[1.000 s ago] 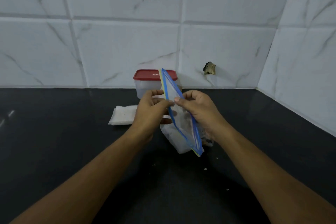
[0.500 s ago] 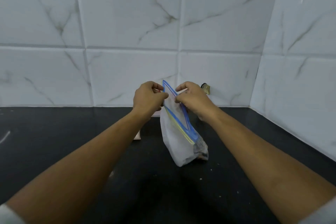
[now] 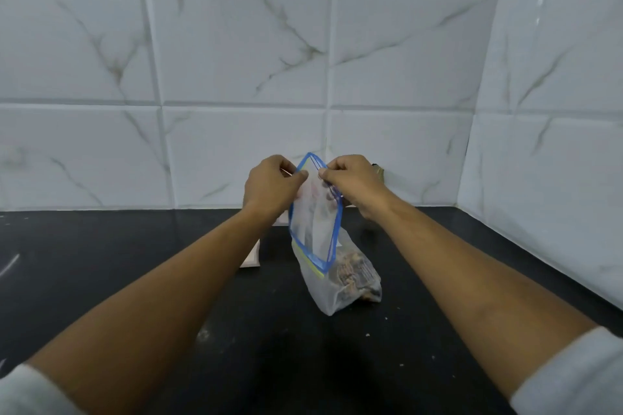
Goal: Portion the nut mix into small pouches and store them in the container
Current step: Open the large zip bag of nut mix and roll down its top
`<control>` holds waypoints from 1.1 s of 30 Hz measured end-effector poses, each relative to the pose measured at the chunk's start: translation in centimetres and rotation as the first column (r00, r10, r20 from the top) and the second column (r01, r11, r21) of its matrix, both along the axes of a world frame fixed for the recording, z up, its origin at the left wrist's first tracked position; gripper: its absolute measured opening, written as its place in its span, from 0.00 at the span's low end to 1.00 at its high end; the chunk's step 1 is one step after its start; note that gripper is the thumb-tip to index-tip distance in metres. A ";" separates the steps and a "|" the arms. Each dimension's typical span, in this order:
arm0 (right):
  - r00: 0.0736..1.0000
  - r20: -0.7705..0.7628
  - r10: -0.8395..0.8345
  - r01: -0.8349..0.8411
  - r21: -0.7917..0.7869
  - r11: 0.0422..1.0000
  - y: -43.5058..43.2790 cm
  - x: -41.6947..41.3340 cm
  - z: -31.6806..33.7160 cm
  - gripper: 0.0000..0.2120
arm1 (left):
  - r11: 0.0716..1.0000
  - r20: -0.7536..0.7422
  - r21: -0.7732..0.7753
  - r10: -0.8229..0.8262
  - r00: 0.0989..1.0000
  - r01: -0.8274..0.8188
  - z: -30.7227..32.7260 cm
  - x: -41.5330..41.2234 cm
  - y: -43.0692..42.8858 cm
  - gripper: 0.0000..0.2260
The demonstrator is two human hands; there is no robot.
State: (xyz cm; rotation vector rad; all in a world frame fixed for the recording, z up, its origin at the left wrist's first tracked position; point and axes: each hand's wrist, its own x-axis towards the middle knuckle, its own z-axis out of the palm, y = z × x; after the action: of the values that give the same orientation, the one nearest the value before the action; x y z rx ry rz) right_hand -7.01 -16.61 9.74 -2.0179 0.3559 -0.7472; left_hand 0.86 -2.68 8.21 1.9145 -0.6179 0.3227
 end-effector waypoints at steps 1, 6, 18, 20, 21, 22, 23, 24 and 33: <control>1.000 -0.004 0.002 -0.002 0.028 1.000 -0.2 -0.1 0.0 0.07 | 1.000 0.038 0.010 0.000 0.999 0.000 0.2 0.0 0.1 0.07; 1.000 0.003 -0.015 0.015 -0.007 1.000 -0.7 -0.5 0.3 0.06 | 0.993 0.143 0.101 -0.077 0.987 0.063 1.5 -0.1 0.2 0.03; 0.991 -0.119 0.063 -0.044 0.157 0.987 -1.3 -1.7 1.9 0.17 | 0.952 -0.255 0.006 -0.294 0.921 0.305 3.4 -0.2 1.6 0.15; 0.989 -0.122 0.089 -0.047 0.312 0.949 -1.5 -1.7 2.1 0.18 | 0.942 -0.411 -0.119 -0.335 0.848 0.314 3.3 0.2 1.9 0.14; 0.987 -0.126 0.099 -0.043 0.390 0.920 -1.6 -1.5 2.0 0.18 | 0.931 -0.482 -0.177 -0.364 0.797 0.318 3.2 0.4 1.9 0.14; 0.984 -0.134 0.113 -0.038 0.470 0.882 -1.6 -1.3 1.9 0.18 | 0.917 -0.545 -0.240 -0.399 0.737 0.319 3.0 0.5 2.0 0.15; 0.982 -0.129 0.137 -0.042 0.557 0.829 -1.7 -1.1 1.6 0.18 | 0.899 -0.594 -0.302 -0.437 0.675 0.316 2.8 0.3 1.9 0.15; 0.980 -0.117 0.161 -0.050 0.637 0.769 -1.6 -0.9 1.4 0.17 | 0.885 -0.627 -0.354 -0.464 0.626 0.303 2.6 0.3 1.9 0.15; 0.952 -0.123 0.279 -0.164 0.565 0.809 -1.6 -3.1 0.5 0.06 | 0.881 -0.615 -0.362 -0.472 0.632 0.305 1.3 1.8 2.7 0.08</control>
State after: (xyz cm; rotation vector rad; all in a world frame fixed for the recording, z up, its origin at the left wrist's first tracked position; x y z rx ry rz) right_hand -10.08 -18.20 10.23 -1.5443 0.3892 -0.2441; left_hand 2.68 0.06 9.50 1.4616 -0.4382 -0.5824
